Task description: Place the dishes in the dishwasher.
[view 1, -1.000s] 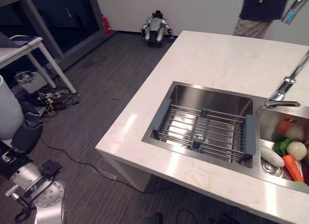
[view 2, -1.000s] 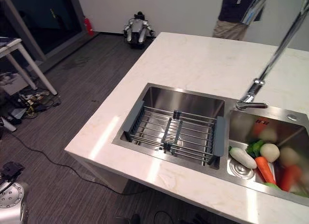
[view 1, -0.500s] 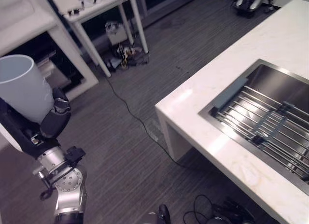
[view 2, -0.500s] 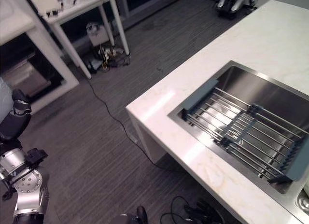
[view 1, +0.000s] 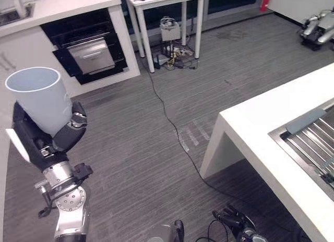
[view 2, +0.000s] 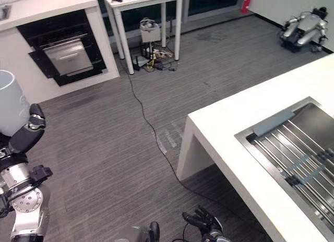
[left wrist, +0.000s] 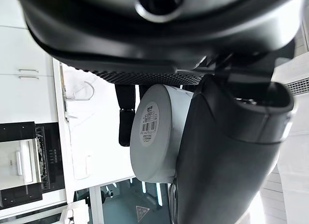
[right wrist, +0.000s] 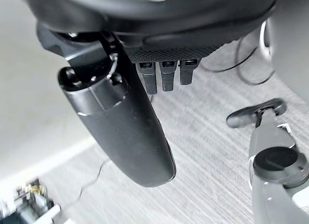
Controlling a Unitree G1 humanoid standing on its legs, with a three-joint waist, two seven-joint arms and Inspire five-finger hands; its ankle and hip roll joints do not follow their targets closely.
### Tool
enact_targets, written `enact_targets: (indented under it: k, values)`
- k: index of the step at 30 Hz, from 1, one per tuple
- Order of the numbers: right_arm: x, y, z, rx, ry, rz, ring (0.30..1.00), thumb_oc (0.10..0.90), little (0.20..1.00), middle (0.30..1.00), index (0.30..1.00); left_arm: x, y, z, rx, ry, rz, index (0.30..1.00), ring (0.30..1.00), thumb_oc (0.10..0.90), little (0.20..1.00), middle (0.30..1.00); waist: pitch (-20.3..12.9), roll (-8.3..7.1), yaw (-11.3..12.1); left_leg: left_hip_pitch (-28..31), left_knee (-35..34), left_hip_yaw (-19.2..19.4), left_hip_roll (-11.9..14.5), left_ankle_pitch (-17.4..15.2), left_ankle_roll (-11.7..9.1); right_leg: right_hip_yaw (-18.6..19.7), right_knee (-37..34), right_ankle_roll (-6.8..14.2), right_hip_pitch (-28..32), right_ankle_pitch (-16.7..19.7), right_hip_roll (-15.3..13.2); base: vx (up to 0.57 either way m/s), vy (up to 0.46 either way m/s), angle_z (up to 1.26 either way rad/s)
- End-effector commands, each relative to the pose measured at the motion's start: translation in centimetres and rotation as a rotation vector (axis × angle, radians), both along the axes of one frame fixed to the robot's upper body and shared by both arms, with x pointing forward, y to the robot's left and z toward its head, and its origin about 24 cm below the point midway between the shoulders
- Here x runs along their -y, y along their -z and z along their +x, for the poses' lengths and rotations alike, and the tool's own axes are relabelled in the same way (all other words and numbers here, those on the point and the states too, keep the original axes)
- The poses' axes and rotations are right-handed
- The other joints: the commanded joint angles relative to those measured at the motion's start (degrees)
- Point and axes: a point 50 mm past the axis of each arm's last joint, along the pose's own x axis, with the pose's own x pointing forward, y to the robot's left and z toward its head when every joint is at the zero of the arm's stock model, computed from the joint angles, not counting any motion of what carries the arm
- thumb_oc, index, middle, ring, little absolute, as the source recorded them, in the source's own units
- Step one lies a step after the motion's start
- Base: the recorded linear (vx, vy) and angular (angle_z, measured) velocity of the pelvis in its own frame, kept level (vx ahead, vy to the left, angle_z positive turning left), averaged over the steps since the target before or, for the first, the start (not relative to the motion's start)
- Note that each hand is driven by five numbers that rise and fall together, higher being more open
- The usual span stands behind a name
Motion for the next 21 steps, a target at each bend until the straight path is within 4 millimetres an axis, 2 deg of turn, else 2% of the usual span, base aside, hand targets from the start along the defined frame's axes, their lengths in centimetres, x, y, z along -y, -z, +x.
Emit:
enact_targets:
  k: [1, 3, 4, 5, 7, 11, 14, 16, 17, 19, 20, 21]
  values:
    - [1.3, -0.8, 0.7, 0.068, 0.063, -0.033, 0.9, 0.8, 0.9, 0.9, 0.9, 1.7, -5.3, 0.4, 0.248, 0.158, 0.17, 0.3, 0.3, 0.4, 0.3, 0.3, -0.7, 1.33, -2.8, 4.6, -4.7, -2.5, -0.3, -4.8, -3.1, 5.1, -3.1, -1.0, -2.5, -0.9, 10.9, 0.08, -0.077, 1.66]
    - [1.8, -0.5, -0.1, 0.048, 0.074, -0.046, 0.9, 0.8, 0.9, 0.9, 0.9, 2.8, -5.1, 1.4, 0.215, 0.228, 0.21, 0.3, 0.3, 0.4, 0.3, 0.3, -0.5, 1.22, -5.0, 5.2, -4.7, -7.2, -1.8, -4.6, -3.0, 11.4, -9.2, -1.7, -1.8, -2.1, 13.7, 0.12, -0.107, 1.53]
    - [2.3, -0.4, -0.6, 0.039, 0.097, -0.05, 0.9, 0.8, 0.9, 0.9, 0.9, 3.2, -5.2, 1.8, 0.209, 0.26, 0.229, 0.3, 0.3, 0.4, 0.3, 0.3, -0.5, 1.2, -6.0, 5.3, -4.7, -9.2, -2.3, -4.4, -2.9, 14.3, -12.8, -1.7, -1.7, -1.2, 14.6, 0.13, -0.177, 2.44]
    - [3.1, -0.1, -1.8, -0.001, 0.105, -0.053, 0.9, 0.8, 0.9, 0.9, 0.9, 4.0, -5.3, 2.5, 0.194, 0.297, 0.256, 0.3, 0.3, 0.4, 0.3, 0.3, -0.3, 0.47, -7.2, 5.7, -4.7, -12.2, -3.9, -4.9, -2.9, 18.5, -16.4, -0.8, -2.5, 0.3, 14.9, 0.09, -0.177, 2.68]
    - [3.5, 0.2, -2.5, -0.032, 0.098, -0.053, 0.9, 0.8, 0.9, 0.9, 0.9, 4.1, -5.5, 2.8, 0.189, 0.319, 0.258, 0.3, 0.3, 0.4, 0.3, 0.3, -0.4, 0.01, -7.4, 5.7, -4.7, -13.0, -4.2, -5.2, -3.1, 19.7, -16.4, -0.4, -3.5, 0.5, 15.1, 0.07, -0.17, 1.92]
    - [3.6, 0.5, -2.7, -0.099, 0.049, -0.071, 0.9, 0.8, 0.9, 0.9, 0.9, 5.1, -6.0, 3.3, 0.172, 0.326, 0.286, 0.3, 0.3, 0.4, 0.3, 0.3, -1.4, -1.56, -5.8, 4.4, -4.7, -12.7, -3.3, -4.6, -4.7, 18.1, -16.4, -0.4, -2.4, -1.6, 14.3, 0.01, -0.204, 0.98]
    - [3.5, 0.6, -2.5, -0.137, -0.012, -0.099, 0.9, 0.8, 0.9, 0.9, 0.9, 5.5, -6.2, 3.3, 0.153, 0.309, 0.305, 0.3, 0.3, 0.4, 0.3, 0.3, -1.8, -2.27, -4.9, 4.3, -4.7, -11.0, -1.5, -4.2, -5.9, 17.2, -16.4, -0.9, -1.7, -3.1, 13.6, 0.02, -0.135, 0.9]
    - [3.8, 0.6, -2.4, -0.146, -0.046, -0.139, 0.9, 0.8, 0.9, 0.9, 0.9, 5.7, -6.6, 3.2, 0.16, 0.324, 0.309, 0.3, 0.3, 0.4, 0.3, 0.3, -1.4, -2.53, -4.9, 4.8, -4.7, -7.2, 0.2, -3.3, -6.6, 16.0, -16.4, -1.3, -1.0, -3.4, 12.8, -0.02, -0.068, 0.78]
    - [4.2, 0.4, -2.4, -0.144, -0.012, -0.158, 0.9, 0.8, 0.9, 0.9, 0.9, 6.2, -6.9, 3.2, 0.177, 0.367, 0.307, 0.3, 0.3, 0.4, 0.3, 0.3, -0.4, -2.67, -5.3, 5.1, -4.7, -2.3, 2.5, -2.2, -7.4, 14.2, -16.4, -1.8, 0.0, -3.5, 11.9, -0.05, -0.025, 0.41]
    - [4.5, 0.3, -2.5, -0.143, 0.018, -0.164, 0.9, 0.8, 0.9, 0.9, 0.9, 6.5, -7.0, 3.3, 0.184, 0.383, 0.307, 0.3, 0.3, 0.4, 0.3, 0.3, 0.0, -2.68, -5.6, 4.8, -4.7, -0.4, 3.6, -1.6, -8.0, 13.4, -16.4, -2.0, 0.2, -3.5, 11.5, -0.05, 0.035, 0.91]
    - [5.3, 0.1, -2.6, -0.139, 0.073, -0.172, 0.9, 0.8, 0.9, 0.9, 0.9, 7.0, -7.2, 3.3, 0.196, 0.401, 0.306, 0.3, 0.3, 0.4, 0.3, 0.3, 0.8, -2.59, -5.5, 3.5, -4.7, 0.0, 5.1, -0.2, -9.3, 12.2, -16.4, -2.3, 0.9, -3.5, 11.0, -0.04, 0.103, 1.47]
    - [5.7, 0.0, -2.6, -0.138, 0.086, -0.177, 0.9, 0.8, 0.9, 0.9, 0.9, 7.0, -7.2, 3.2, 0.201, 0.403, 0.306, 0.3, 0.3, 0.4, 0.3, 0.3, 1.0, -2.35, -5.2, 2.7, -4.7, -1.0, 5.4, 0.2, -9.7, 12.0, -16.4, -2.3, 1.2, -3.8, 11.0, -0.03, 0.168, 1.46]
